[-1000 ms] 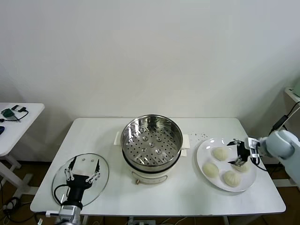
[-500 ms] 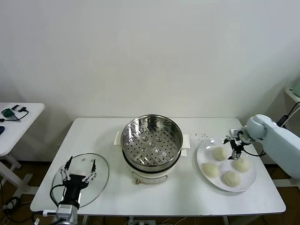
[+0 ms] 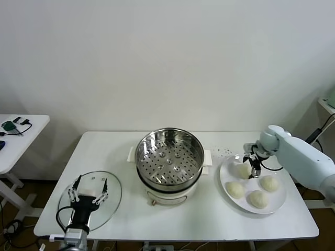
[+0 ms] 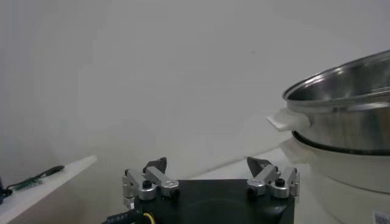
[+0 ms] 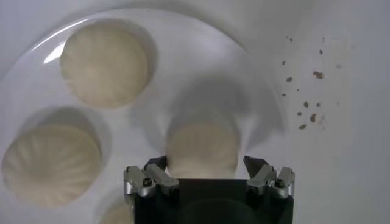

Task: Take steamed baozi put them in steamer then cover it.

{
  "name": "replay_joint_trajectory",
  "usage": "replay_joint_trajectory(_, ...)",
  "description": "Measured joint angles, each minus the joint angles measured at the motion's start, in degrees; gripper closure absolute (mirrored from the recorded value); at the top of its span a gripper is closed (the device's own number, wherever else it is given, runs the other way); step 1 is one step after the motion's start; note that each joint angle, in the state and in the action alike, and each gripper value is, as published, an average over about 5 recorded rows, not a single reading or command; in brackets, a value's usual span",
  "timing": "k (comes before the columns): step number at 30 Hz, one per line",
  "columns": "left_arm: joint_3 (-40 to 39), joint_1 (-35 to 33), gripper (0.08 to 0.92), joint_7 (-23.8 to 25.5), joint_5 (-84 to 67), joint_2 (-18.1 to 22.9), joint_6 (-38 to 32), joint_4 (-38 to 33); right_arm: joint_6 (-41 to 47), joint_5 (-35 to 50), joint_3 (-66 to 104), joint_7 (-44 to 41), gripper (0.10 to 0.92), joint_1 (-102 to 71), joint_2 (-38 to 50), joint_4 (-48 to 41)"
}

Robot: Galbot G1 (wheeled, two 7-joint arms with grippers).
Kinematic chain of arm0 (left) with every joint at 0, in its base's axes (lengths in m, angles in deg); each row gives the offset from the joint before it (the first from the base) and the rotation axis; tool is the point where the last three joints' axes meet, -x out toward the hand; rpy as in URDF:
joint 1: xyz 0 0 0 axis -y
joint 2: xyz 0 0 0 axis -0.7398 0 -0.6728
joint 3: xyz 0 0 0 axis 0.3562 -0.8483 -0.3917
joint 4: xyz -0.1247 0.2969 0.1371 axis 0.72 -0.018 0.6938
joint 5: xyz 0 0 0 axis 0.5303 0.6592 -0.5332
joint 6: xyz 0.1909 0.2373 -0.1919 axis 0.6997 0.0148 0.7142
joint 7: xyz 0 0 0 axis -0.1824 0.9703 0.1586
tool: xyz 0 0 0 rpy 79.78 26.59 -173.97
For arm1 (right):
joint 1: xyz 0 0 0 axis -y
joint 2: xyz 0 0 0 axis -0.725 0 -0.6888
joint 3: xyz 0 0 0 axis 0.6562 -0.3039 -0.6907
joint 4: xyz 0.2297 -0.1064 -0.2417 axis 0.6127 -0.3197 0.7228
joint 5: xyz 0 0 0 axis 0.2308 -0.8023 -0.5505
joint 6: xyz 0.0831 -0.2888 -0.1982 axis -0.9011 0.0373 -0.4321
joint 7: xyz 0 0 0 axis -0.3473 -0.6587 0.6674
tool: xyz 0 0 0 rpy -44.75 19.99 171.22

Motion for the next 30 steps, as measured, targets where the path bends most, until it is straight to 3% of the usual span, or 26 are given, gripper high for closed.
replay_joint_trajectory(14, -0.3, -1.7, 0.177, -0.4, 1.0, 0.3, -0.3, -0.6, -3.3, 3.9, -6.3, -1.5, 0.337, 7.3, 1.2, 3.3)
replay_joint_trajectory(30, -0.7, -2.6, 0.177, -0.7, 0.8, 0.9, 0.2, -1.5, -18.4, 9.1, -24.7, -3.5, 0.337, 35.0, -6.9, 12.4)
